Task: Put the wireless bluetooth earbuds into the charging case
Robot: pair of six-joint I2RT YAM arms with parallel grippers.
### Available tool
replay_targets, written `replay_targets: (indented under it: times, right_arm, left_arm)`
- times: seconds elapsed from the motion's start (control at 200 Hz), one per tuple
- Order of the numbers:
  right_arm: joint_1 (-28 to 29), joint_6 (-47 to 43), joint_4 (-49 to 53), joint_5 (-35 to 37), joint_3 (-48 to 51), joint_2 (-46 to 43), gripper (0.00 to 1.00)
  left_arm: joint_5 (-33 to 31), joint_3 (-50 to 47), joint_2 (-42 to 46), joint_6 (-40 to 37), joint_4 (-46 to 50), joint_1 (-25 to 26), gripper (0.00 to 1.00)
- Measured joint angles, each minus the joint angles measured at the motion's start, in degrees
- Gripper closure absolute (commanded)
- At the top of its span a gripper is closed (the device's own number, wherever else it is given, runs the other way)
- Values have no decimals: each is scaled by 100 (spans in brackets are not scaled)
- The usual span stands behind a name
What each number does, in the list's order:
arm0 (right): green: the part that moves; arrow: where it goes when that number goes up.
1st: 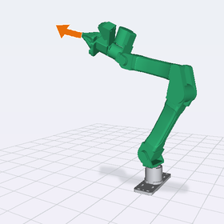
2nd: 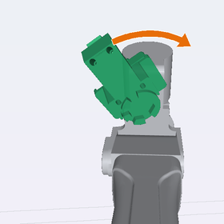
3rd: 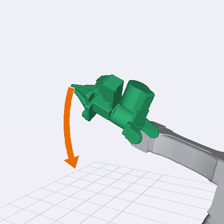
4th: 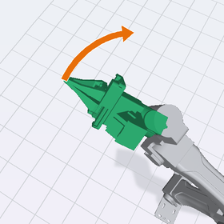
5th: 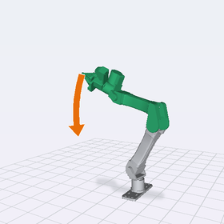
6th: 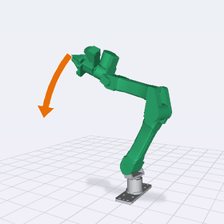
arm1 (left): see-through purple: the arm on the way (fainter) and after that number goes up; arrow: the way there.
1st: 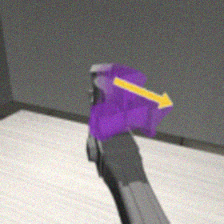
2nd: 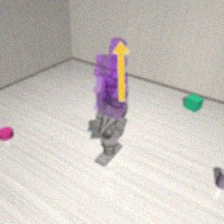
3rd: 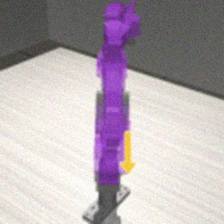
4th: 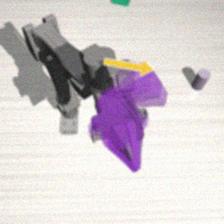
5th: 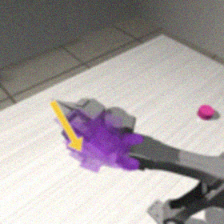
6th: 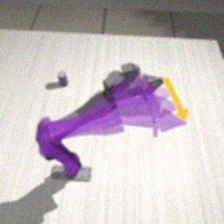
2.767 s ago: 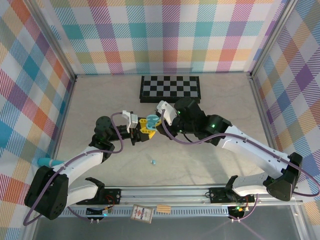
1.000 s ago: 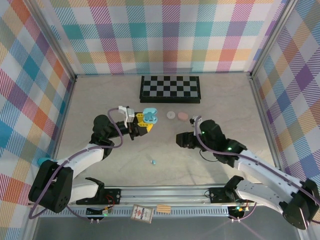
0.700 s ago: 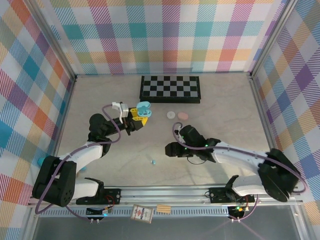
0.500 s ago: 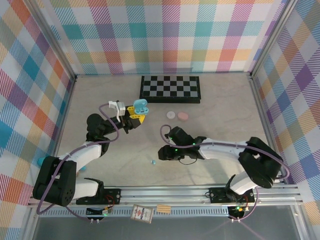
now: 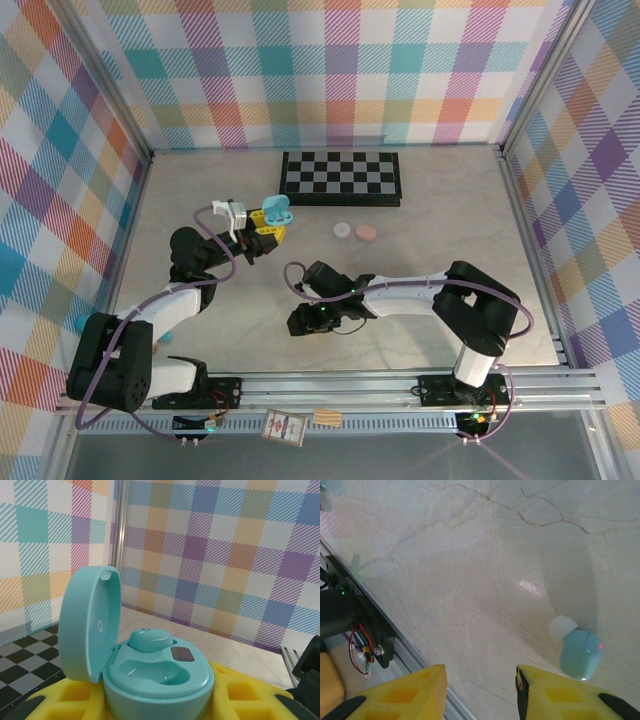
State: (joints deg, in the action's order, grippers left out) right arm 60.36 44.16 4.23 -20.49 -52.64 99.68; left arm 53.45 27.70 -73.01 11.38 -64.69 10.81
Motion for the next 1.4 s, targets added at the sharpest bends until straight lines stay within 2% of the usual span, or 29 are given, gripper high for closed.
replay_targets:
  times: [0.16, 0.725, 0.915, 1.005, 1.2, 1.4]
  right_arm:
    - [0, 0, 177, 125, -72, 37, 57]
    - [-101, 109, 485, 1561, 92, -542, 54]
    - [-116, 221, 719, 1633, 68, -608, 51]
    - [-114, 195, 960, 1644, -76, -470, 57]
    - [-114, 116, 1239, 1591, -299, -125, 61]
    - [-116, 39, 1357, 1473, -439, 155, 68]
  left_arm:
    - [-17, 2, 0, 0, -2, -11, 67]
    - [-15, 24, 0, 0, 4, -90, 67]
    - [-17, 24, 0, 0, 4, -105, 68]
    - [-17, 24, 11, 0, 9, -125, 68]
    - [-17, 24, 48, 0, 11, -127, 67]
    - [-17, 24, 76, -2, 46, -127, 68]
